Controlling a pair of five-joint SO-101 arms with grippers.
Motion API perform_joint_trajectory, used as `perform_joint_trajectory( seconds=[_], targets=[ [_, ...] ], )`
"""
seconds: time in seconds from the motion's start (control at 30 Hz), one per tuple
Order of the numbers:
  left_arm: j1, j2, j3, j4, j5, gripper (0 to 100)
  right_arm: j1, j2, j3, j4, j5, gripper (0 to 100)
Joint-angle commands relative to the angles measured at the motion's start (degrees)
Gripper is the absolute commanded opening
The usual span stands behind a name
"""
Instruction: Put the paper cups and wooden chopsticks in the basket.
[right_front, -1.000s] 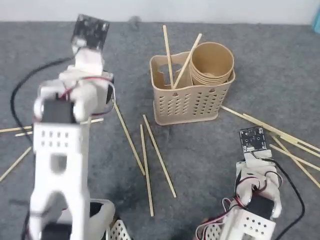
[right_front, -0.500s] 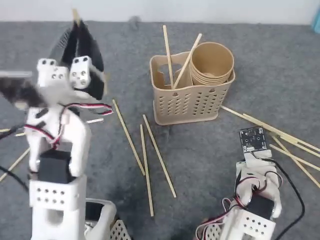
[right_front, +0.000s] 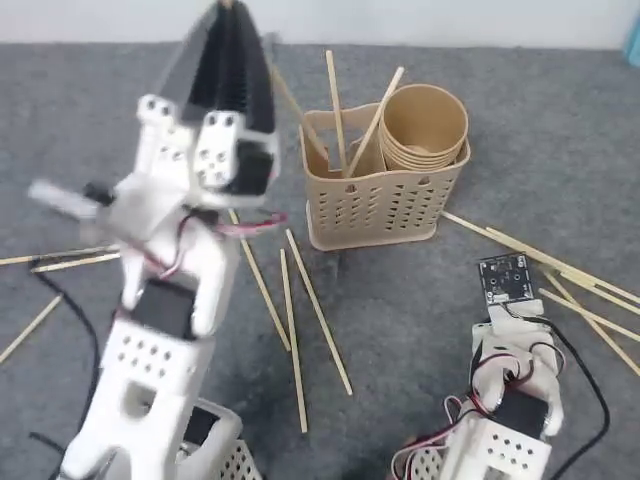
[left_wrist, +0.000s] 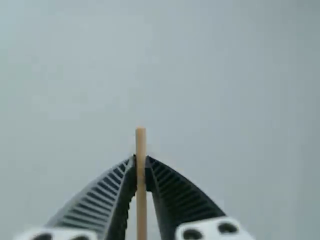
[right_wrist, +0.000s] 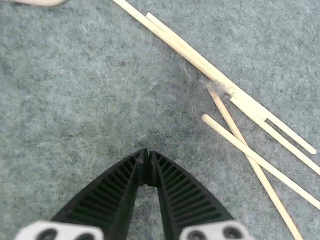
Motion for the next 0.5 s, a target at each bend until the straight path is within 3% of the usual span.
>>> perform_joint_trajectory(
  seconds=[0.0,0.33,0.47],
  targets=[
    [-0.6,4.8,0.5,-5.0,0.7,1,-0.1,0.5,1.1,0.0,0.8,0.9],
    [-0.8,11.1,6.5,-6.3,0.8,2,-0.1,0.5,1.1,0.0,0.8,0.9],
    [-0.5,10.7,8.5,-3.3,0.9,16,-0.1,0.5,1.1,0.0,0.8,0.9]
  ],
)
